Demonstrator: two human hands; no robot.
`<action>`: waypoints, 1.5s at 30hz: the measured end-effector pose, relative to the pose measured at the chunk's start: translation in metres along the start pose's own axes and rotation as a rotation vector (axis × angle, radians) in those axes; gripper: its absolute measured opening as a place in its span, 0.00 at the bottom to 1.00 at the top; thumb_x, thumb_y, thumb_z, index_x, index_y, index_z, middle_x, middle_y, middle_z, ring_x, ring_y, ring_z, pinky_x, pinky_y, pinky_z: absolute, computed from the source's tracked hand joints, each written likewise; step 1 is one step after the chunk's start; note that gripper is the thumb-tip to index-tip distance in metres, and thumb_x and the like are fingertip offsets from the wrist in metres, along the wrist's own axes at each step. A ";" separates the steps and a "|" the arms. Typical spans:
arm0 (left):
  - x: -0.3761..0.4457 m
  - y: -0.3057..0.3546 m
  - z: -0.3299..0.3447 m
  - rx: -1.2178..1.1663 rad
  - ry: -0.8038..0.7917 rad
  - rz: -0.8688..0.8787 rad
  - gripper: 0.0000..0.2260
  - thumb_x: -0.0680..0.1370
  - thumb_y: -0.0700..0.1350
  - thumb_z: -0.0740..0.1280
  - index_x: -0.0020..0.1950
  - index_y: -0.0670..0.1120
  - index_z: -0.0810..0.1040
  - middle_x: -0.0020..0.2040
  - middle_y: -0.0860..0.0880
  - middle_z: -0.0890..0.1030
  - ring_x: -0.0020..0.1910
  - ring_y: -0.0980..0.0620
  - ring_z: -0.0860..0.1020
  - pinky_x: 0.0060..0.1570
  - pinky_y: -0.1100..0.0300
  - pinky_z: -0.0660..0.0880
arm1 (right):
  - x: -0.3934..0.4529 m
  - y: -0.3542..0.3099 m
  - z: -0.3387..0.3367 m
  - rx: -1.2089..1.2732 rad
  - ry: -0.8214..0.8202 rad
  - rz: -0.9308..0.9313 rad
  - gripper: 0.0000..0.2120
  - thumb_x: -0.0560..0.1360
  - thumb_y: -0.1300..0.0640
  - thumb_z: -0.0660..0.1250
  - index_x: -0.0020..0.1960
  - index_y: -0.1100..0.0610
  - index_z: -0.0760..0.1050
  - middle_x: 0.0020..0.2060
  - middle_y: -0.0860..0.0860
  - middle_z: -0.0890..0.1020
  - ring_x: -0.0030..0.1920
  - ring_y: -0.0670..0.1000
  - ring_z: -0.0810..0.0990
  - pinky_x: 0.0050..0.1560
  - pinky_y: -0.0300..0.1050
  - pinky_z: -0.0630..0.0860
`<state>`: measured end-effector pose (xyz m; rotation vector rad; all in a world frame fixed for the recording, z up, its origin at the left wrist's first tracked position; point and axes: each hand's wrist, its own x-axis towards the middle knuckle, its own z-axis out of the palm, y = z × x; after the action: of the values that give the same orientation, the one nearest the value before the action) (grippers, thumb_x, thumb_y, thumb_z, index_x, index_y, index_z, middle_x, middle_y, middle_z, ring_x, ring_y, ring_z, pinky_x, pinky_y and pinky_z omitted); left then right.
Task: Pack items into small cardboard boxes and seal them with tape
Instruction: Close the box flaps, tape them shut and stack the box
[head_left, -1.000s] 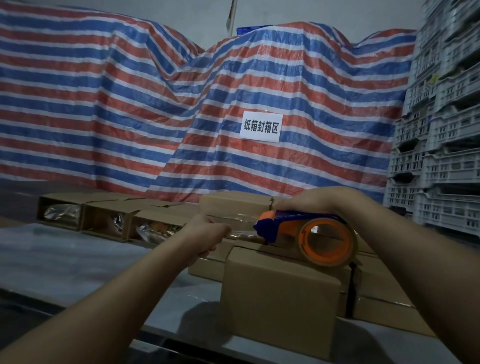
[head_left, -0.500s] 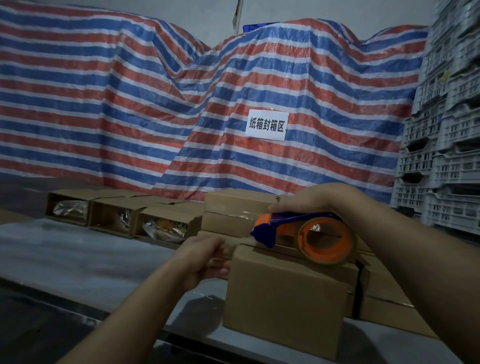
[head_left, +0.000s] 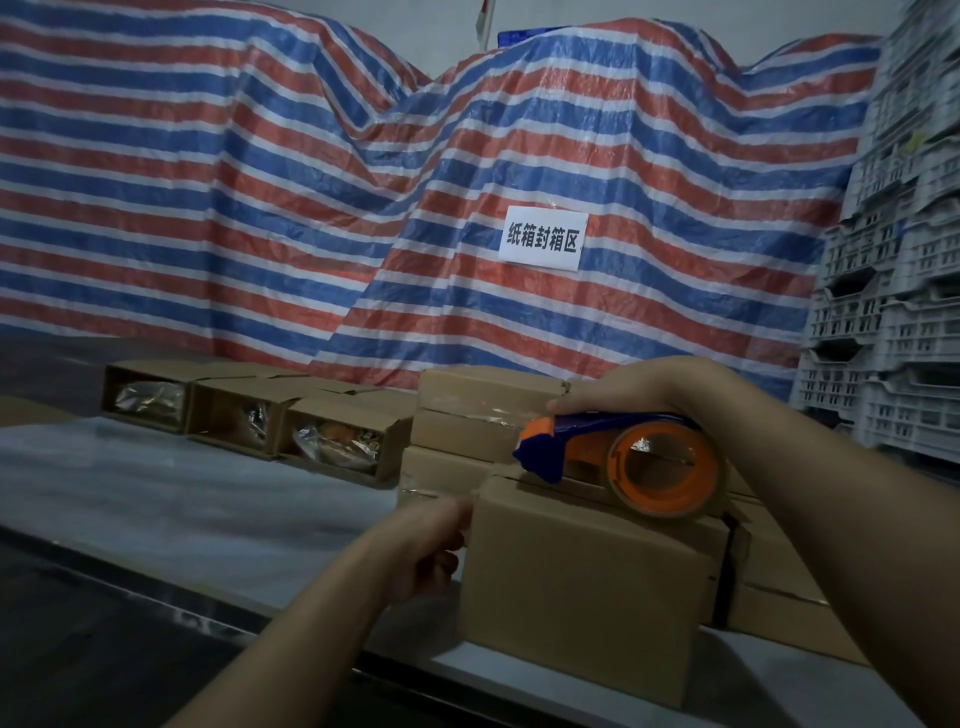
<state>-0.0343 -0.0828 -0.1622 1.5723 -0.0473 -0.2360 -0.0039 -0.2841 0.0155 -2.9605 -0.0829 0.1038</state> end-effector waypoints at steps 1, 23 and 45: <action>0.000 0.001 -0.001 0.023 -0.008 -0.002 0.10 0.79 0.52 0.65 0.47 0.47 0.77 0.39 0.49 0.72 0.30 0.56 0.66 0.27 0.66 0.64 | 0.001 0.001 0.000 0.007 -0.004 -0.002 0.27 0.72 0.28 0.64 0.52 0.51 0.77 0.31 0.47 0.85 0.31 0.45 0.83 0.35 0.40 0.76; 0.004 0.039 0.012 0.195 -0.006 -0.010 0.16 0.79 0.59 0.63 0.38 0.49 0.73 0.25 0.53 0.71 0.24 0.57 0.64 0.27 0.64 0.60 | 0.007 -0.008 0.002 -0.135 0.033 0.045 0.26 0.76 0.29 0.60 0.54 0.50 0.77 0.33 0.48 0.85 0.31 0.45 0.82 0.37 0.41 0.73; -0.002 0.038 0.024 0.151 0.027 0.028 0.15 0.81 0.57 0.62 0.42 0.47 0.73 0.28 0.51 0.70 0.27 0.56 0.65 0.25 0.65 0.59 | -0.047 0.112 0.001 -0.123 0.049 0.153 0.20 0.77 0.28 0.55 0.49 0.43 0.71 0.47 0.45 0.77 0.49 0.46 0.76 0.60 0.48 0.68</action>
<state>-0.0357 -0.1068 -0.1244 1.7234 -0.0669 -0.1931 -0.0454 -0.3970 -0.0030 -3.0864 0.1497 0.0475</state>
